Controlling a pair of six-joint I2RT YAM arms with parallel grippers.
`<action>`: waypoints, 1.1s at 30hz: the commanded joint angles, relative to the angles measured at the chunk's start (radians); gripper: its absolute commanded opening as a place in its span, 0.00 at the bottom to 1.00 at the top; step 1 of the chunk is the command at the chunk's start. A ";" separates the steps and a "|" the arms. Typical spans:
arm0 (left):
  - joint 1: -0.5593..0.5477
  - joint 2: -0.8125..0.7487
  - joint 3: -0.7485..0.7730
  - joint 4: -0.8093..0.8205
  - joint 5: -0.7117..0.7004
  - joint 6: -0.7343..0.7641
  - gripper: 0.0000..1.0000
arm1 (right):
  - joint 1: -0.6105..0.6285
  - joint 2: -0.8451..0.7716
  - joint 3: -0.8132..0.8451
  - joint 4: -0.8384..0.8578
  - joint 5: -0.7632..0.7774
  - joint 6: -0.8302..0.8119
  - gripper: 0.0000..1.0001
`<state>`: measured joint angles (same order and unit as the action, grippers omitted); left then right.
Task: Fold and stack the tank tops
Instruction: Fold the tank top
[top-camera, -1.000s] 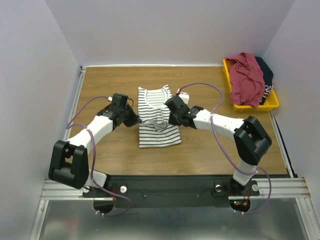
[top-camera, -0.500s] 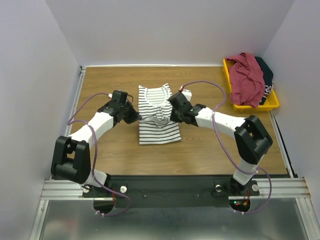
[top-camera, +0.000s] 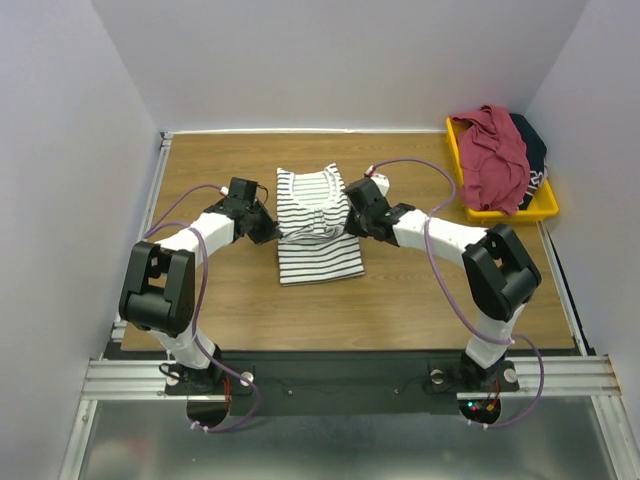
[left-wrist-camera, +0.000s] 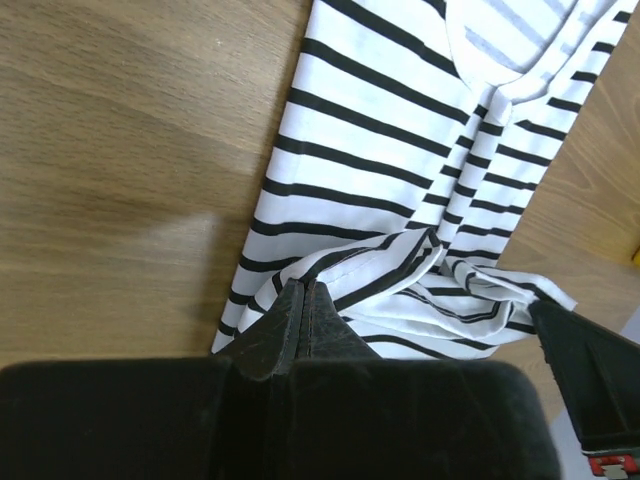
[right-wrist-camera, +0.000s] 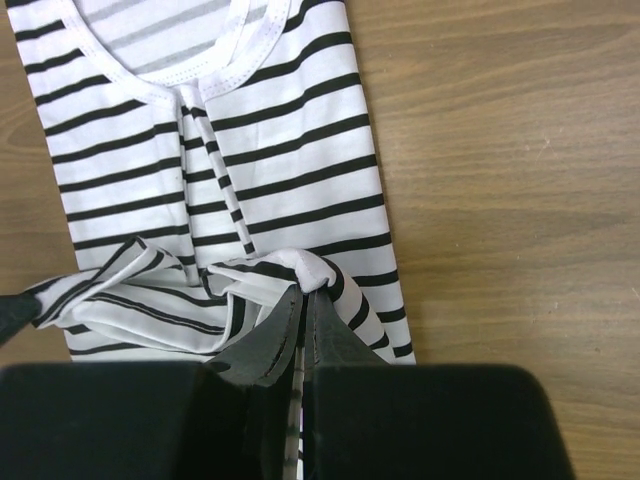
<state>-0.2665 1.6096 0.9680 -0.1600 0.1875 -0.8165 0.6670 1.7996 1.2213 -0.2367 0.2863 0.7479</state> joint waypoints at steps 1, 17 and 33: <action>0.007 0.009 0.054 0.051 0.017 0.027 0.00 | -0.023 0.014 0.014 0.097 -0.015 -0.015 0.00; 0.029 0.000 0.032 0.129 0.043 0.042 0.42 | -0.056 0.055 0.041 0.116 -0.027 -0.038 0.53; -0.059 -0.120 -0.058 0.112 0.038 0.024 0.35 | -0.027 0.015 0.030 0.108 -0.108 -0.102 0.53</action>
<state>-0.2535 1.5520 0.9703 -0.0490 0.2207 -0.7727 0.6151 1.8450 1.2247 -0.1638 0.2020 0.6712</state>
